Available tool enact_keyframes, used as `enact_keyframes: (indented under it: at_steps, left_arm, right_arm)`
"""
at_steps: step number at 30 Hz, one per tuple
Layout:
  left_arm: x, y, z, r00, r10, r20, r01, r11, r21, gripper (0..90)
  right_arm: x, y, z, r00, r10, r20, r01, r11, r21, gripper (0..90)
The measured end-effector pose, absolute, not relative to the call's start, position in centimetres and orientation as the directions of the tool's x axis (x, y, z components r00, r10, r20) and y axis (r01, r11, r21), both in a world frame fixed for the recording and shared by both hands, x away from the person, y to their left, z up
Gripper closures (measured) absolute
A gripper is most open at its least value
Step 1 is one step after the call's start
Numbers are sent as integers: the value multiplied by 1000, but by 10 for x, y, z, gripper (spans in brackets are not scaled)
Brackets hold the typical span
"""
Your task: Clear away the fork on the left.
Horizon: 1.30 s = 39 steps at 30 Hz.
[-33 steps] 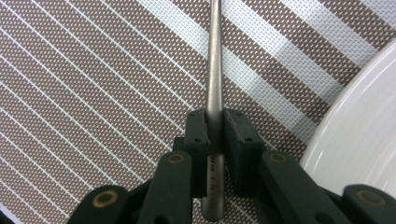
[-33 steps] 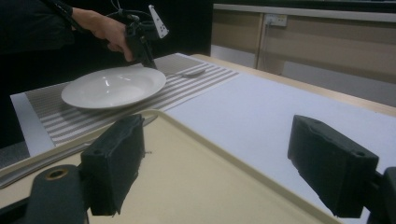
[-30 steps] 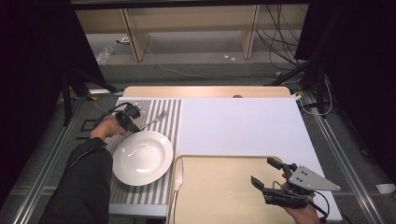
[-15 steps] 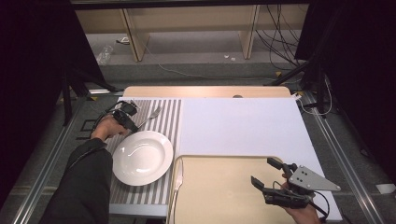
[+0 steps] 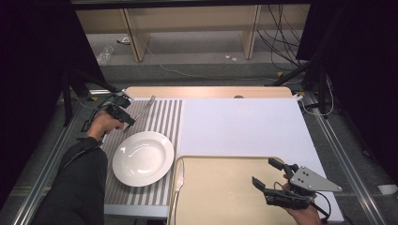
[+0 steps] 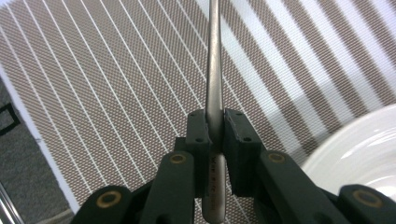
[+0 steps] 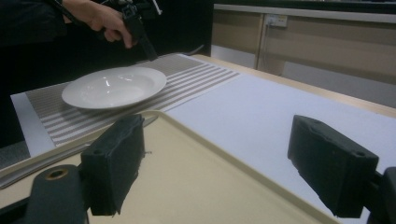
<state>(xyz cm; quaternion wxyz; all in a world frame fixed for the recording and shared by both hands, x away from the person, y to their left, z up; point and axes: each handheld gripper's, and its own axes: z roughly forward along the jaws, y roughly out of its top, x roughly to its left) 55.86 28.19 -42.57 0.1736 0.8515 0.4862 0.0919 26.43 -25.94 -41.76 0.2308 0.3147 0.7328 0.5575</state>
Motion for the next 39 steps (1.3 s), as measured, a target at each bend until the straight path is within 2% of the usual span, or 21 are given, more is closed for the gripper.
enact_keyframes:
  at_steps: [6, 9, 11, 17, 20, 22, 30, 35, 39]
  left_arm:
    - [549, 283, -400, 483, 869, -106, 794, -384, 471, 805]
    - [545, 283, -395, 495, 860, -124, 785, -381, 488, 805]
    - [538, 280, -390, 522, 835, -175, 766, -368, 527, 805]
    - [523, 269, -383, 567, 795, -214, 732, -367, 574, 805]
    - [511, 259, -377, 599, 774, -206, 703, -385, 598, 805]
    - [501, 249, -372, 626, 762, -168, 673, -419, 609, 804]
    - [465, 216, -359, 719, 675, -168, 591, -465, 660, 805]
    - [453, 203, -360, 742, 647, -174, 569, -471, 674, 805]
    - [435, 188, -361, 768, 627, -129, 534, -515, 671, 805]
  right_arm:
    - [265, -259, -417, -695, 719, 13, 198, 175, 964, 196]
    - [265, -259, -417, -695, 719, 12, 195, 171, 966, 196]
    - [265, -258, -417, -695, 719, 9, 192, 173, 966, 196]
    - [265, -259, -417, -693, 720, 8, 191, 172, 966, 196]
    - [265, -259, -417, -693, 721, 7, 191, 174, 966, 195]
    - [265, -258, -417, -693, 721, 5, 187, 174, 967, 195]
    - [264, -258, -417, -693, 721, 4, 189, 176, 966, 195]
    - [263, -258, -417, -693, 721, 5, 188, 174, 967, 195]
    - [264, -258, -417, -692, 722, 4, 188, 175, 966, 196]
